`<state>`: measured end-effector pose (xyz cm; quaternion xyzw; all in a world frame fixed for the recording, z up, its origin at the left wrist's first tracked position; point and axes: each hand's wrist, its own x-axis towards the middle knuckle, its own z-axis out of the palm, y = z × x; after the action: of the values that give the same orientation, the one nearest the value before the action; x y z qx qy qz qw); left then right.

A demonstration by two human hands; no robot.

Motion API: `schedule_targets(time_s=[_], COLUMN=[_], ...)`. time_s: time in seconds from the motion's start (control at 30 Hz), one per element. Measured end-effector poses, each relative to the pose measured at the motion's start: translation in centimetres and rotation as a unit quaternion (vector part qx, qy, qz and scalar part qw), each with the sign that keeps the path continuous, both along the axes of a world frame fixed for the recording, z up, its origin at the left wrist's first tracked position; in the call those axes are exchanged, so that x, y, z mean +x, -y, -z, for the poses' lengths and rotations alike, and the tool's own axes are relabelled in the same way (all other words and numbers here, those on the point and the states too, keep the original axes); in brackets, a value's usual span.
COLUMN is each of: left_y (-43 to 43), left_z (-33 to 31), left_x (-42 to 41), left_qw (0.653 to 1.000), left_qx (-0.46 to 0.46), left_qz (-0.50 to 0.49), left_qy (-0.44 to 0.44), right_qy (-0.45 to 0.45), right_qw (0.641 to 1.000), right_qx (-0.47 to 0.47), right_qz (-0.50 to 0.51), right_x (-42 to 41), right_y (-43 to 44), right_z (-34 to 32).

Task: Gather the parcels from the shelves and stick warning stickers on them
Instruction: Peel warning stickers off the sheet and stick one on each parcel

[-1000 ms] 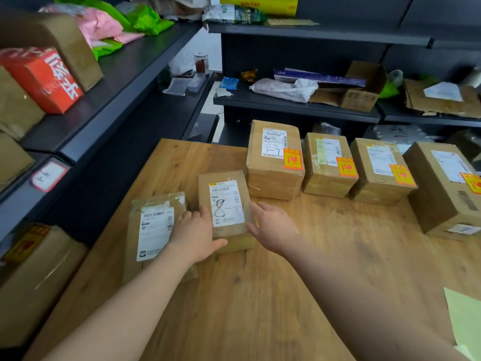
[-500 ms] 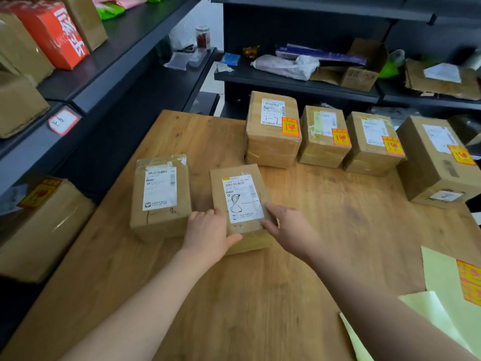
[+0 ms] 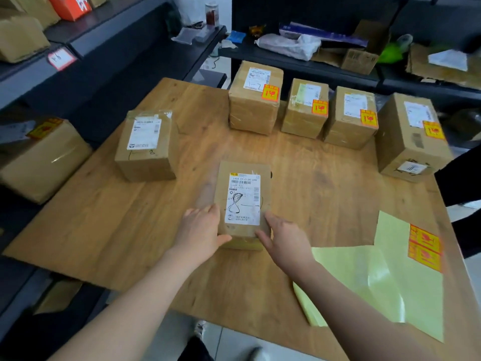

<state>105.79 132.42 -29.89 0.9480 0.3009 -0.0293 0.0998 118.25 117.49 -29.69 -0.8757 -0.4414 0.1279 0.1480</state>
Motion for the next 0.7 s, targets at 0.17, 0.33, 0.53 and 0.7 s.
schedule_targets(time_s=[0.17,0.33,0.53,0.7], left_y=[1.3,1.9,4.7,9.8], left_z=[-0.2,-1.7,-4.2,-3.9], left_x=[-0.5,-0.3,4.0,10.1], left_qw=[1.000,1.000,0.995,0.987], left_qx=[-0.012,-0.006,-0.015,-0.044], left_qz=[-0.006,-0.013,0.041,0.134], left_qy=[-0.013,0.006,0.092,0.071], right_qy=[0.007,0.022,0.026,0.039], right_qw=[1.000,0.999,0.991,0.972], right_qx=[-0.005,-0.026,-0.035,-0.050], right_qz=[-0.004,0.008,0.130,0.228], right_x=[-0.5,0.4,3.0,7.2], right_y=[1.3,2.5,6.7,12.9], right_z=[-0.1,-0.5,-1.5,-0.6])
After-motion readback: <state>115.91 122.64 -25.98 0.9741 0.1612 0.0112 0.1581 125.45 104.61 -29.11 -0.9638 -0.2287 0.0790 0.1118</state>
